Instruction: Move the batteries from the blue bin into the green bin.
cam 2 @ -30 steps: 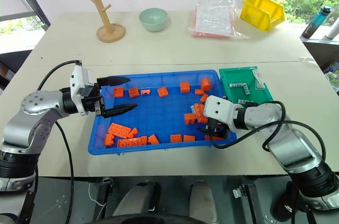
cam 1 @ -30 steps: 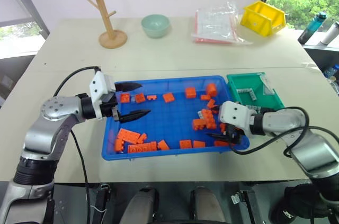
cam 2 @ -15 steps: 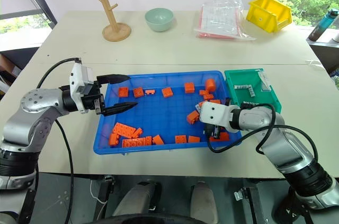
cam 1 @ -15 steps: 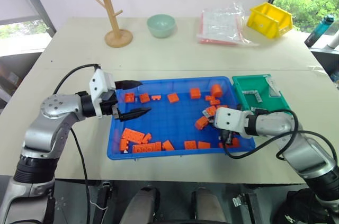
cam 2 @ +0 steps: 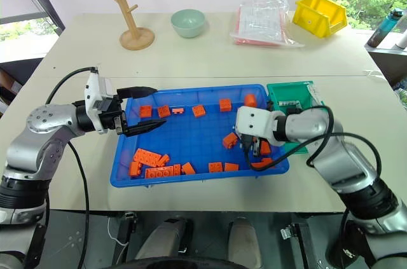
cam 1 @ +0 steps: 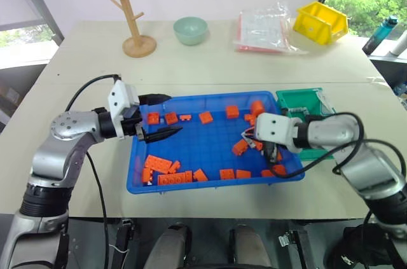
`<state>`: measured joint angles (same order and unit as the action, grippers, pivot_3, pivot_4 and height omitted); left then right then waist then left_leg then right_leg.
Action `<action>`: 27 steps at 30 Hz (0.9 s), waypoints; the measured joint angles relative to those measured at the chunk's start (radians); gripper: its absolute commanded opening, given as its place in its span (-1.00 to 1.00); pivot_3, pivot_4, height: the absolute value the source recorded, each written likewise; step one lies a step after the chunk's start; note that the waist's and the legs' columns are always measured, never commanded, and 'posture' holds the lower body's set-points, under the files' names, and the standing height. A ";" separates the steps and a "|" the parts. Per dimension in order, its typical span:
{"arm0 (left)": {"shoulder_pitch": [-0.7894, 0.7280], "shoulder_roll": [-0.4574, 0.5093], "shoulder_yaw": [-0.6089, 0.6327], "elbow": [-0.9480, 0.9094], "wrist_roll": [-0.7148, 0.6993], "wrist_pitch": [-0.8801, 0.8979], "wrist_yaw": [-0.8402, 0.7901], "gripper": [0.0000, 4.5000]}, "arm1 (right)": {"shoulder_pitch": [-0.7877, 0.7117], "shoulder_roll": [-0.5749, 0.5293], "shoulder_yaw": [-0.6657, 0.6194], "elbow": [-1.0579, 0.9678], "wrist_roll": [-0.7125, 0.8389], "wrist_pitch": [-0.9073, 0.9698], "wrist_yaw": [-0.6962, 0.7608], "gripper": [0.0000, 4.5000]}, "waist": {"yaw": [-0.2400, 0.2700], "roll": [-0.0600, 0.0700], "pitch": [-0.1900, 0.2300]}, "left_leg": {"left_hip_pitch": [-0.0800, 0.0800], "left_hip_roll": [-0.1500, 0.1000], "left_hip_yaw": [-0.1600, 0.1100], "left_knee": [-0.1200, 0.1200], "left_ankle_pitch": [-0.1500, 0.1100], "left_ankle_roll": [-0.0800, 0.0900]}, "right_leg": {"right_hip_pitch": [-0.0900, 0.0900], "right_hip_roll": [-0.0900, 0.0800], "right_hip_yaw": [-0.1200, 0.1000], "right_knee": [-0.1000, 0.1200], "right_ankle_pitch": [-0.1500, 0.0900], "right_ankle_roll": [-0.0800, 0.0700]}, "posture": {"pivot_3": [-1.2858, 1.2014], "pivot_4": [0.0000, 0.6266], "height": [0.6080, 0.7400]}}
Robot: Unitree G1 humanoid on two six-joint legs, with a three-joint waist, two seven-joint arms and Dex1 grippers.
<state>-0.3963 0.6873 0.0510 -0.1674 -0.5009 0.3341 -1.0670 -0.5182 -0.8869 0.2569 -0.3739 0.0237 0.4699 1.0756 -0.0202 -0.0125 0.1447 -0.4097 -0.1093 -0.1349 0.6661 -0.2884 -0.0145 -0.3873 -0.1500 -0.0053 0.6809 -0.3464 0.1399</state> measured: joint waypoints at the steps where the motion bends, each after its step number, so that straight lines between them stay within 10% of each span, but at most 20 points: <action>1: -0.006 -0.001 0.000 0.004 0.001 0.000 -0.001 1.00 | -0.033 -0.002 0.006 0.020 0.003 -0.018 0.030 -0.01 | 0.000 0.000 0.000 | 0.000 0.000 0.000 0.000 0.000 0.000 | 0.000 0.000 0.000 0.000 0.000 0.000 | 0.03 -0.52 0.79; 3: -0.012 -0.001 -0.001 0.009 0.003 -0.003 -0.003 1.00 | -0.109 -0.015 0.039 0.083 0.008 -0.078 0.127 0.41 | 0.000 0.000 0.000 | 0.000 0.000 0.000 0.000 0.000 0.000 | 0.000 0.000 0.000 0.000 0.000 0.000 | 0.03 -0.52 0.79; 14: -0.006 0.015 0.000 -0.029 0.005 0.007 -0.041 1.00 | -0.434 0.133 0.273 0.673 -0.099 -0.483 0.481 0.41 | -0.026 0.000 0.001 | 0.000 0.000 -0.001 -0.001 0.000 0.000 | -0.001 0.000 -0.001 0.000 0.000 0.000 | 0.03 -0.52 0.79; 18: 0.011 0.035 0.000 -0.070 -0.013 0.022 -0.065 1.00 | -0.507 0.202 0.312 0.873 -0.158 -0.621 0.511 0.98 | -0.032 0.000 0.001 | -0.001 0.001 -0.001 -0.001 0.000 0.000 | -0.002 0.000 -0.001 0.000 0.000 0.000 | 0.03 -0.52 0.79; 27: 0.038 0.061 0.001 -0.123 -0.066 0.076 -0.090 1.00 | -0.566 0.266 0.322 1.092 -0.239 -0.839 0.523 0.98 | -0.038 0.000 0.001 | 0.000 0.000 -0.002 -0.001 0.000 -0.001 | -0.002 0.001 -0.001 0.001 0.000 0.000 | 0.03 -0.52 0.79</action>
<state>-0.3586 0.7479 0.0517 -0.2900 -0.5667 0.4097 -1.1571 -1.0842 -0.6209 0.5788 0.7183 -0.2149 -0.3695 1.5986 -0.0580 -0.0126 0.1455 -0.4102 -0.1089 -0.1367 0.6655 -0.2881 -0.0151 -0.3892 -0.1494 -0.0063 0.6814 -0.3464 0.1398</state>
